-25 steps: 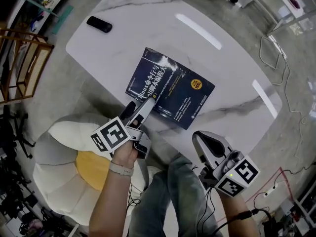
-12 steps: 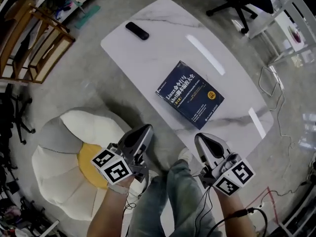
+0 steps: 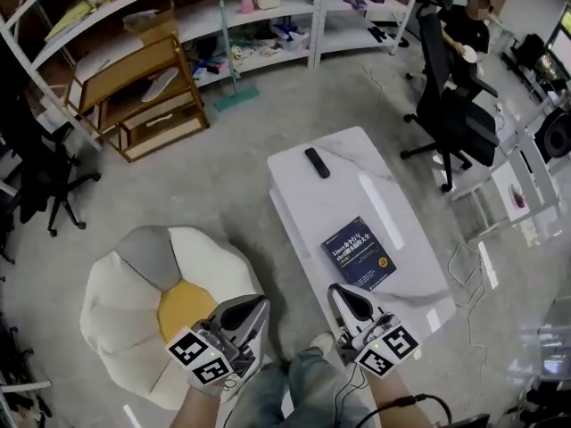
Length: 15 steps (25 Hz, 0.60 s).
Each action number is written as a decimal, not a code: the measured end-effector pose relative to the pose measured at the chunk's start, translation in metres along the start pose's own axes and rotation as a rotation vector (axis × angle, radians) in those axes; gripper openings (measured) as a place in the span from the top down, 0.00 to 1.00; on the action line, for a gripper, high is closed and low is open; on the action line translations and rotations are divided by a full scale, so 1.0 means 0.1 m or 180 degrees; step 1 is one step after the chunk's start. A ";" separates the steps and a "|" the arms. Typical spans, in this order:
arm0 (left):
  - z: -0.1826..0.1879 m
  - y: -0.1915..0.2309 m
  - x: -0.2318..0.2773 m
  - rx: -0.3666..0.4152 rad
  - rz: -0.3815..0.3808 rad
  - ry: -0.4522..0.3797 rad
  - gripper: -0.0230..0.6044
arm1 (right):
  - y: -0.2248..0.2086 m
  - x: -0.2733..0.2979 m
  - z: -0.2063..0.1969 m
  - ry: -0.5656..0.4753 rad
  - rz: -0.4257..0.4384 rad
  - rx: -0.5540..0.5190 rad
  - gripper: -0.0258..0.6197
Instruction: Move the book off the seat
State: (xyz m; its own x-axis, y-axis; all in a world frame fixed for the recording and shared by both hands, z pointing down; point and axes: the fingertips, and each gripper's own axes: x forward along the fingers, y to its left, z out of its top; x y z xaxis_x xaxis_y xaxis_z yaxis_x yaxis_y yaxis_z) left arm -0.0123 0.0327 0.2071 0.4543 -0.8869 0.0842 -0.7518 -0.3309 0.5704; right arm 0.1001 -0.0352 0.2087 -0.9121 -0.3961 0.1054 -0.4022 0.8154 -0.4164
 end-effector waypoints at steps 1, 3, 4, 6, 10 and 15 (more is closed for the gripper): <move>0.12 -0.08 -0.14 0.0084 0.0042 -0.0019 0.96 | 0.18 0.06 0.10 -0.0013 0.0065 -0.0035 0.95; 0.38 -0.21 -0.41 0.0152 0.0127 -0.0137 0.96 | 0.55 0.20 0.34 -0.0058 0.0230 -0.0130 0.95; 0.53 -0.29 -0.54 0.0195 0.0173 -0.0217 0.96 | 0.74 0.25 0.45 -0.0084 0.0324 -0.0190 0.95; 0.79 -0.45 -0.81 0.0391 0.0279 -0.0338 0.96 | 1.11 0.33 0.64 -0.0120 0.0504 -0.0297 0.95; 1.19 -0.80 -1.18 0.0714 0.0364 -0.0455 0.96 | 1.76 0.44 1.00 -0.0197 0.0859 -0.0427 0.95; 1.51 -1.34 -1.52 0.0707 0.0239 -0.0722 0.96 | 2.51 0.39 1.34 -0.0298 0.1251 -0.0503 0.95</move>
State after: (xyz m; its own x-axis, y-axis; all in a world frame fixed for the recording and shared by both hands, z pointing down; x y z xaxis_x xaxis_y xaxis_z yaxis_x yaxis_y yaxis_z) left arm -0.0531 0.1627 -0.0058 0.2944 -0.9524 -0.0792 -0.8763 -0.3021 0.3753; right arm -0.0255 0.0974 -0.0124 -0.9902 -0.0734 -0.1190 -0.0396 0.9636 -0.2643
